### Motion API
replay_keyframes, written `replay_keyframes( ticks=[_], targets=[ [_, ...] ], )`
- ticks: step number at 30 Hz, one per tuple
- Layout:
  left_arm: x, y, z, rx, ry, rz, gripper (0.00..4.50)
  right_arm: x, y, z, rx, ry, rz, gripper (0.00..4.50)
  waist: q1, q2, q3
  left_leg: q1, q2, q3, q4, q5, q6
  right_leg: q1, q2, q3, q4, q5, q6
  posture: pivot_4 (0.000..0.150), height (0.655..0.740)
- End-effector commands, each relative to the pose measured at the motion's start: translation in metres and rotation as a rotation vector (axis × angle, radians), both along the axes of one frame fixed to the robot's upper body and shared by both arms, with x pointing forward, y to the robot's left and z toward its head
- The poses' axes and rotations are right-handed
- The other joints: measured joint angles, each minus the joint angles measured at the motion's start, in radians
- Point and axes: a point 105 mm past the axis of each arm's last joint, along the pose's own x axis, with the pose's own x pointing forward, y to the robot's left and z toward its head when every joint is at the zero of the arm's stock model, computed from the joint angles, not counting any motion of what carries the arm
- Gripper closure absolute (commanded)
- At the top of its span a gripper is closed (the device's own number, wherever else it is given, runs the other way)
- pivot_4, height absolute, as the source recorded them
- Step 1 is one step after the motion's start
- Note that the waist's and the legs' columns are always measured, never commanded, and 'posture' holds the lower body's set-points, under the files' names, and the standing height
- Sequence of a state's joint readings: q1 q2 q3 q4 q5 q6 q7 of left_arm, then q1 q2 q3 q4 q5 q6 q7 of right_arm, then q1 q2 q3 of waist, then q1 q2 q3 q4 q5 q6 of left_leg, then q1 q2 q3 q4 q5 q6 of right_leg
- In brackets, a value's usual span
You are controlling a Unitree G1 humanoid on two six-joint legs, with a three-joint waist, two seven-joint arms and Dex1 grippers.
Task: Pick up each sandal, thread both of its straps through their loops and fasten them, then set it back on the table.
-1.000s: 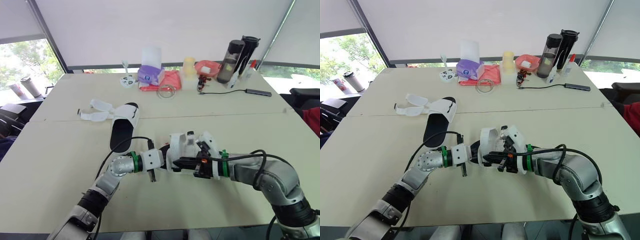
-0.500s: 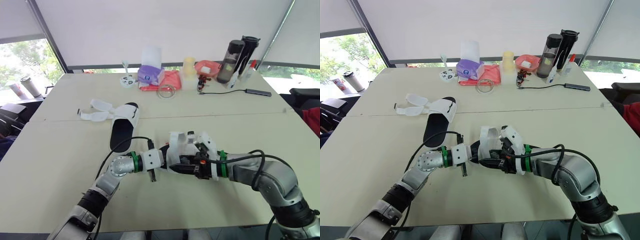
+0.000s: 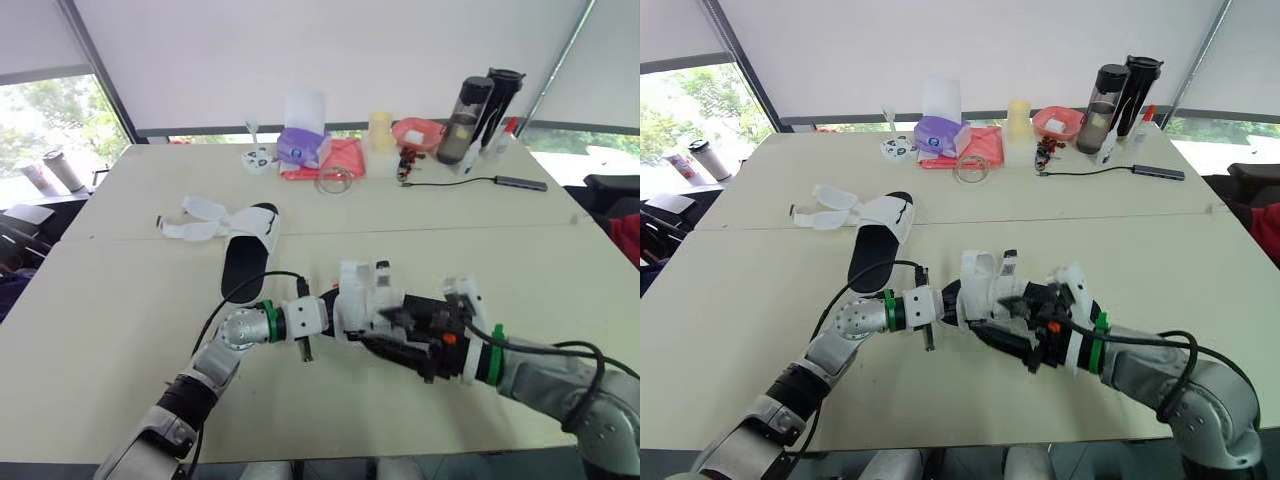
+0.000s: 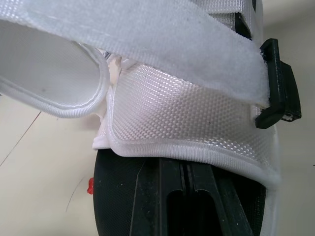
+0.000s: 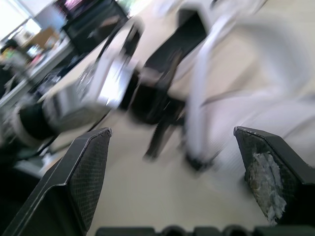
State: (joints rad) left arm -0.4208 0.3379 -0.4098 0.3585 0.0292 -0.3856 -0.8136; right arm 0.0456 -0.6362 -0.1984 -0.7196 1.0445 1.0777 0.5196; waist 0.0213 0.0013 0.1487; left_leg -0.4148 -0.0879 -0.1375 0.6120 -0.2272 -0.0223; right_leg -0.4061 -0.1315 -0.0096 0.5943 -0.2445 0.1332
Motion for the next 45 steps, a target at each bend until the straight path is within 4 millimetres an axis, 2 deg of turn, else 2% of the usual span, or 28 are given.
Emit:
replay_keyframes(
  ticks=[1,3,5,11,19,25,27,29,34,35,45],
  targets=[
    [0.003,0.025,-0.051,0.148,0.167,0.091,4.50,-0.012,0.011,-0.013,0.011,0.061,0.043,0.22,0.000,-0.002,0.001,0.001,0.000,0.000,0.000,0.000,0.000,0.001,0.000,-0.001,-0.001,0.000,0.000,0.150,0.7400],
    [0.004,0.025,-0.051,0.147,0.166,0.088,4.50,-0.010,0.013,-0.018,0.011,0.069,0.036,0.22,-0.007,0.008,-0.002,-0.005,0.004,0.000,0.001,0.000,0.000,0.001,-0.001,-0.007,-0.009,0.000,0.000,0.150,0.7400],
    [0.004,0.025,-0.051,0.146,0.166,0.084,4.50,-0.008,0.014,-0.023,0.008,0.074,0.028,0.22,-0.008,0.008,-0.001,-0.013,0.009,0.003,0.000,0.000,0.000,0.004,-0.002,-0.018,-0.018,0.001,-0.001,0.150,0.7400],
    [0.004,0.025,-0.051,0.145,0.170,0.078,4.50,0.012,0.010,-0.031,0.027,0.070,-0.071,0.22,-0.008,0.012,-0.002,-0.016,0.018,0.004,-0.002,0.000,0.000,0.009,0.000,-0.028,-0.029,0.003,-0.004,0.150,0.7400],
    [0.003,0.025,-0.051,0.143,0.174,0.072,4.50,0.016,0.017,-0.025,0.092,0.069,-0.089,0.22,-0.007,0.013,-0.002,-0.011,0.017,0.005,-0.001,0.000,0.000,0.009,-0.002,-0.030,-0.027,0.003,-0.004,0.150,0.7400],
    [0.002,0.025,-0.051,0.144,0.176,0.071,4.50,0.020,0.027,-0.014,0.155,0.062,-0.089,0.22,-0.007,0.011,-0.001,-0.010,0.016,0.005,0.001,0.000,0.000,0.006,-0.002,-0.030,-0.015,0.003,-0.004,0.150,0.7400],
    [0.002,0.025,-0.051,0.143,0.177,0.071,4.50,0.022,0.028,-0.013,0.162,0.063,-0.094,0.73,-0.007,0.011,-0.001,-0.010,0.016,0.004,0.001,0.000,0.000,0.007,-0.002,-0.030,-0.012,0.003,-0.004,0.150,0.7400],
    [0.002,0.024,-0.052,0.142,0.178,0.071,4.50,0.023,0.028,-0.011,0.175,0.067,-0.100,1.53,-0.007,0.011,-0.001,-0.010,0.016,0.004,0.001,0.000,0.000,0.005,-0.002,-0.030,-0.011,0.003,-0.005,0.150,0.7400],
    [0.001,0.024,-0.052,0.139,0.178,0.073,4.50,0.024,0.030,-0.014,0.167,0.089,-0.105,4.14,-0.007,0.011,-0.001,-0.010,0.016,0.004,0.001,0.000,0.000,0.003,-0.002,-0.030,-0.011,0.003,-0.005,0.150,0.7400],
    [0.001,0.024,-0.052,0.138,0.178,0.075,4.50,0.024,0.030,-0.016,0.159,0.097,-0.105,4.45,-0.006,0.011,-0.001,-0.010,0.016,0.004,0.001,0.000,0.000,0.003,-0.002,-0.030,-0.011,0.003,-0.005,0.150,0.7400],
    [0.001,0.025,-0.053,0.142,0.178,0.078,4.50,0.001,0.027,-0.043,0.042,0.219,-0.027,4.45,-0.007,0.011,-0.001,-0.005,0.016,0.004,0.001,0.000,0.000,0.006,-0.002,-0.030,-0.007,0.003,-0.005,0.150,0.7400]
  ],
)
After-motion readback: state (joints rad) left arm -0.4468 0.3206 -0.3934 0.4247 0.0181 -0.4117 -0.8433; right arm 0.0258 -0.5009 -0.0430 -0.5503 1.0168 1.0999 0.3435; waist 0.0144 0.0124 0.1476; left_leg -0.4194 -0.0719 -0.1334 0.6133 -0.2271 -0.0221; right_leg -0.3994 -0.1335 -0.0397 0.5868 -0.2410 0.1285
